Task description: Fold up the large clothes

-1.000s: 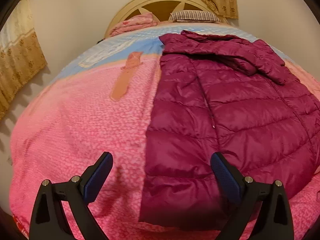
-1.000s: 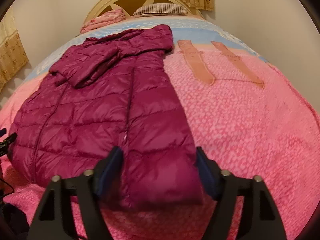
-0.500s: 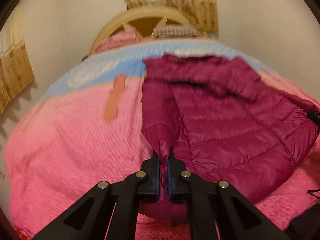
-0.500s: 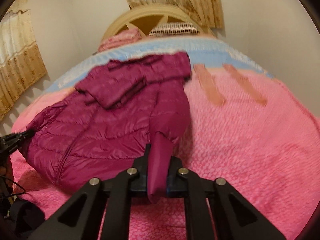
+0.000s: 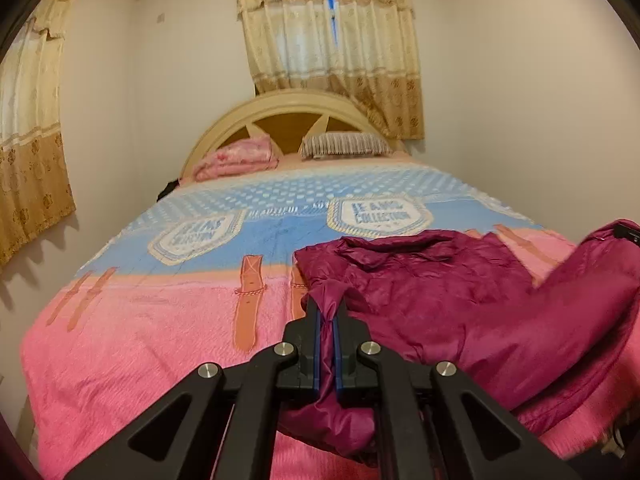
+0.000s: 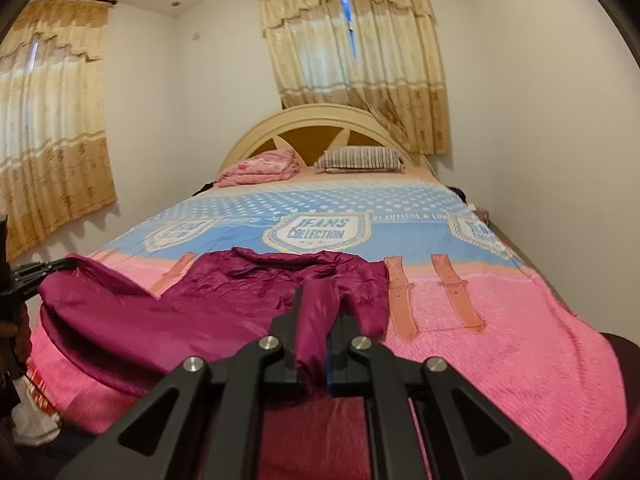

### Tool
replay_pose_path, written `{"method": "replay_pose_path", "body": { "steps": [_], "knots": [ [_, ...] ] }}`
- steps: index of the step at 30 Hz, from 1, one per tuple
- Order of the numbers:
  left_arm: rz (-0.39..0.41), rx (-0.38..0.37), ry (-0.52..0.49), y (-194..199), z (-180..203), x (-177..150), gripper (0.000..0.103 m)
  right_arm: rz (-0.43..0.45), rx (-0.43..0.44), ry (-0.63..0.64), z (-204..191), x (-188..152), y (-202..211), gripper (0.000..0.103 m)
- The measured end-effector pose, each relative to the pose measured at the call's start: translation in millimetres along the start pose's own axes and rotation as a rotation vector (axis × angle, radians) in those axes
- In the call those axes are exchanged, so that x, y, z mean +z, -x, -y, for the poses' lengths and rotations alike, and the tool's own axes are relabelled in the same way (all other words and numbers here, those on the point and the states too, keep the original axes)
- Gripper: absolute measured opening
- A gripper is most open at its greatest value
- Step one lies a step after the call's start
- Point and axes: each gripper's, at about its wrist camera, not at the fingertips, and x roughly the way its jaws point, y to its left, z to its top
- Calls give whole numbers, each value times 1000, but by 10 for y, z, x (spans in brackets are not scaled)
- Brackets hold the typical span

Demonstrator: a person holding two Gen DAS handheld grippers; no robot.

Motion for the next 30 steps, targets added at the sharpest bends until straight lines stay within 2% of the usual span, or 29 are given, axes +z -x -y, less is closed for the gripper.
{"method": "replay_pose_path", "body": {
  "steps": [3, 8, 12, 13, 14, 15, 17, 19, 20, 22, 24, 26, 30],
  "knots": [
    [-14, 35, -8, -445, -17, 154, 4, -12, -19, -46, 125, 118, -453, 7],
    [-36, 59, -17, -1165, 8, 422, 4, -16, -56, -75, 239, 324, -909, 7],
    [-65, 82, 9, -1631, 11, 519, 9, -44, -77, -95, 361, 422, -1332, 7],
    [-81, 100, 2, -1728, 25, 530, 14, -51, -79, -99, 405, 417, -1400, 7],
    [-92, 134, -5, -1820, 52, 546, 31, -63, -81, -109, 446, 422, -1490, 7],
    [-95, 200, -17, -1945, 69, 565, 58, -76, -87, -120, 488, 421, -1591, 7],
    [-65, 282, -8, -2088, 45, 612, 87, -93, -105, -131, 553, 416, -1768, 7],
    [-34, 303, 7, -2178, 2, 634, 89, -104, -114, -142, 614, 407, -1908, 7],
    [-42, 337, 21, -2289, -36, 654, 90, -110, -120, -148, 637, 412, -1982, 7],
    [-71, 390, 55, -2481, -122, 662, 90, -122, -132, -148, 657, 412, -2151, 7],
    [-98, 408, 91, -2679, -208, 642, 90, -135, -135, -146, 643, 421, -2321, 7],
    [-136, 486, 133, -2890, -313, 579, 90, -144, -142, -139, 623, 440, -2464, 7],
    [-176, 531, 196, -3145, -487, 518, 90, -181, -184, -133, 619, 453, -2795, 10]
  ]
}}
